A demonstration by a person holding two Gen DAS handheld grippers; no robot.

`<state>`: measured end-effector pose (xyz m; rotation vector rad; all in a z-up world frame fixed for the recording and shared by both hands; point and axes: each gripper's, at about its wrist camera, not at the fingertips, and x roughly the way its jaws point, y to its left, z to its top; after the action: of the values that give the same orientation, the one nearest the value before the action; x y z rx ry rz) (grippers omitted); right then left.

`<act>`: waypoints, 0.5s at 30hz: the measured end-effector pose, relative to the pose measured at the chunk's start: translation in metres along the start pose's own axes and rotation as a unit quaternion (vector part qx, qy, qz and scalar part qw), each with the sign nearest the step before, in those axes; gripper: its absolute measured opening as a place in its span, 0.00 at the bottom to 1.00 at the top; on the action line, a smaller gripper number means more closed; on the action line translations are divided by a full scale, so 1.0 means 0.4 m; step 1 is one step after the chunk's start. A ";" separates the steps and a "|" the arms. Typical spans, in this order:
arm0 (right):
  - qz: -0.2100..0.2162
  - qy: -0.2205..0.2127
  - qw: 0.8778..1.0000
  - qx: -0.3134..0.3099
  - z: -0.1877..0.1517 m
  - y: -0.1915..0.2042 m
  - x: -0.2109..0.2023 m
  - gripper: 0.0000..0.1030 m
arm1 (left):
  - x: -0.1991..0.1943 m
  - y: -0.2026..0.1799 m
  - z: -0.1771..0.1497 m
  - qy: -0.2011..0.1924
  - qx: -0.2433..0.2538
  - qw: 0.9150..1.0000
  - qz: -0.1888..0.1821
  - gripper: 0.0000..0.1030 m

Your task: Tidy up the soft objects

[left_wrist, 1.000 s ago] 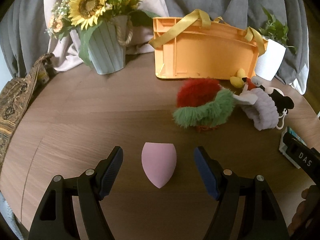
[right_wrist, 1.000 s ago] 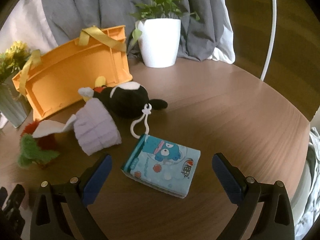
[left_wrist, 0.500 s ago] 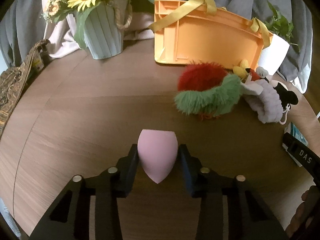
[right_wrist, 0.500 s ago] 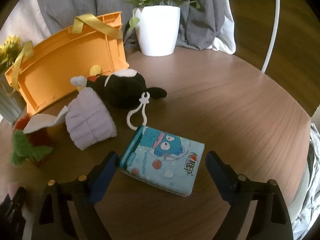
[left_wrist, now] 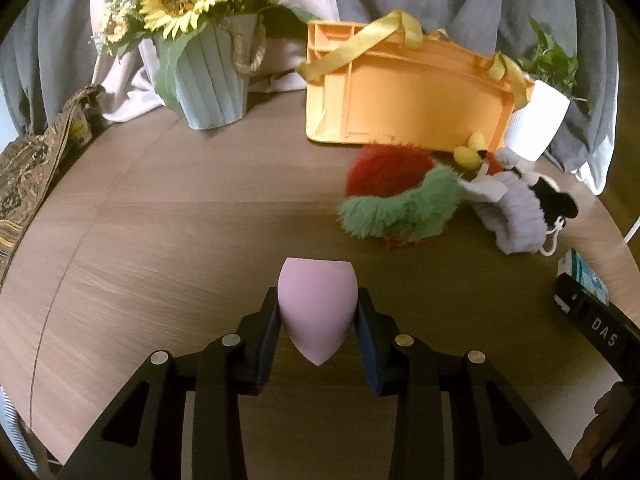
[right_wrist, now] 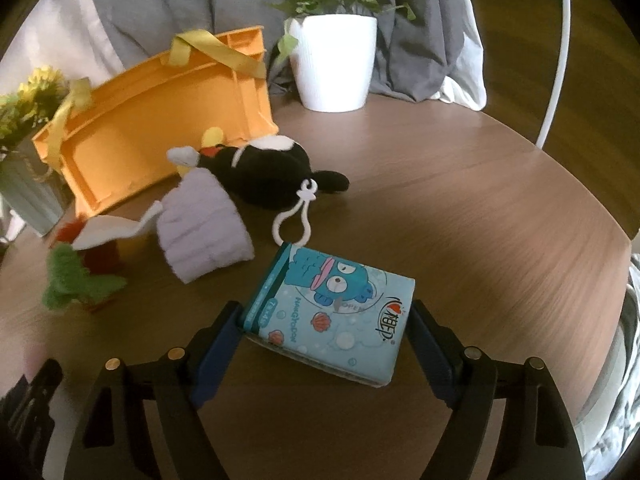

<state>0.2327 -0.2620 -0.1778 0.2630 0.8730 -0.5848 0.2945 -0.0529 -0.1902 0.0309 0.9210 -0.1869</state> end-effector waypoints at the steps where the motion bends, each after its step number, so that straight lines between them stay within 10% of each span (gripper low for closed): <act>1: 0.003 -0.002 1.000 -0.002 0.002 0.000 -0.005 0.79 | -0.008 -0.002 0.002 -0.003 0.001 1.000 0.000 0.34; 15: 0.045 -0.035 0.998 -0.032 0.039 -0.006 -0.106 0.79 | -0.114 -0.041 0.046 -0.049 0.004 0.999 -0.020 0.34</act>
<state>0.2201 -0.2551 -0.1351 0.2209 0.8060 -0.4790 0.2794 -0.0641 -0.1420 0.0096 0.8242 -0.2274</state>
